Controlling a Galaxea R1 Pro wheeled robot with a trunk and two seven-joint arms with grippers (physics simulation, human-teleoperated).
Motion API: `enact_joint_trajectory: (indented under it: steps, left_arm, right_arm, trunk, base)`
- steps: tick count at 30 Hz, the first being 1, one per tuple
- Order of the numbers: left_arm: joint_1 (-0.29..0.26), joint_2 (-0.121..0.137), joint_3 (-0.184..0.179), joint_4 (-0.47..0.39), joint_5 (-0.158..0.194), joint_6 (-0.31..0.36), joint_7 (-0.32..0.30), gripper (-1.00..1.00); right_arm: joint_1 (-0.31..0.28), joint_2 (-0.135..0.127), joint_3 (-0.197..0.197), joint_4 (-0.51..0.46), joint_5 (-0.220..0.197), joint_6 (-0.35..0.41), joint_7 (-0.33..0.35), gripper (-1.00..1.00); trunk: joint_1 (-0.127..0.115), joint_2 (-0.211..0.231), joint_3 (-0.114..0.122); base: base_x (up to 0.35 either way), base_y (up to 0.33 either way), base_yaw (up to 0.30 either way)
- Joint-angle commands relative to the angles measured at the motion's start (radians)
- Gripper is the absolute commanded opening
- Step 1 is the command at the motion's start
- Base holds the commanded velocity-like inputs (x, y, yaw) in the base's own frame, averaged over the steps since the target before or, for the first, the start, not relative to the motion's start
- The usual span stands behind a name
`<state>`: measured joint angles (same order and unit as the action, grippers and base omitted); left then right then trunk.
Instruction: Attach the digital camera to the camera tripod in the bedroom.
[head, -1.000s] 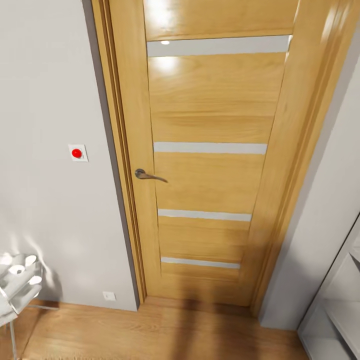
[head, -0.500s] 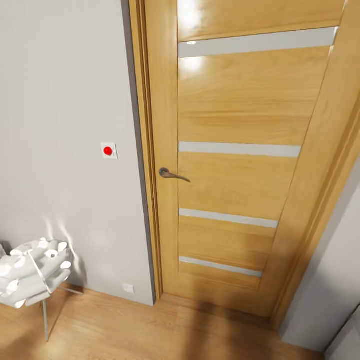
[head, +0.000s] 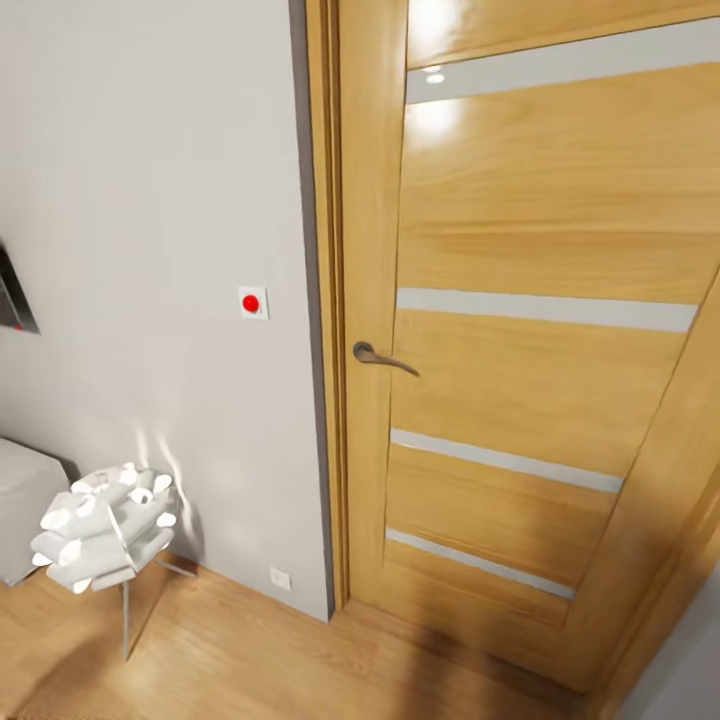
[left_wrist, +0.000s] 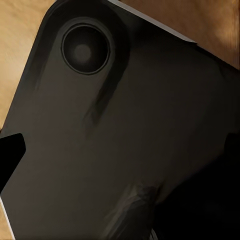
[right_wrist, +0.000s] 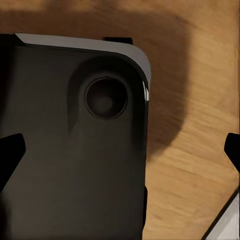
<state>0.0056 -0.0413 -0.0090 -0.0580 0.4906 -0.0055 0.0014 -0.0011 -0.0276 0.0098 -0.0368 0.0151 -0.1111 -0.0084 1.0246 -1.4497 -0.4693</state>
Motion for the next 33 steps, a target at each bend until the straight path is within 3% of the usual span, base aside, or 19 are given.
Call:
enact_joint_trajectory:
  steps: [1, 20, 33]
  left_arm:
    - [0.0, 0.0, -0.001, -0.002, 0.005, -0.001, 0.0, 1.0]
    - [0.0, 0.0, -0.001, -0.002, 0.005, -0.001, 0.0, 1.0]
    - [0.0, 0.001, 0.003, -0.002, 0.015, -0.001, 0.0, 1.0]
  right_arm:
    - [0.0, 0.0, 0.001, 0.0, 0.002, -0.002, -0.001, 1.0]
    - [0.0, 0.001, 0.001, 0.0, 0.002, -0.002, -0.002, 1.0]
    - [0.0, 0.001, 0.001, 0.0, 0.002, -0.002, -0.001, 1.0]
  trunk:
    - [0.0, 0.0, -0.001]
    - [0.0, 0.0, -0.001]
    - [0.0, 0.0, -0.001]
  base:
    - [0.235, -0.178, 0.278]
    - [0.24, -0.183, 0.278]
    - [0.05, -0.038, 0.278]
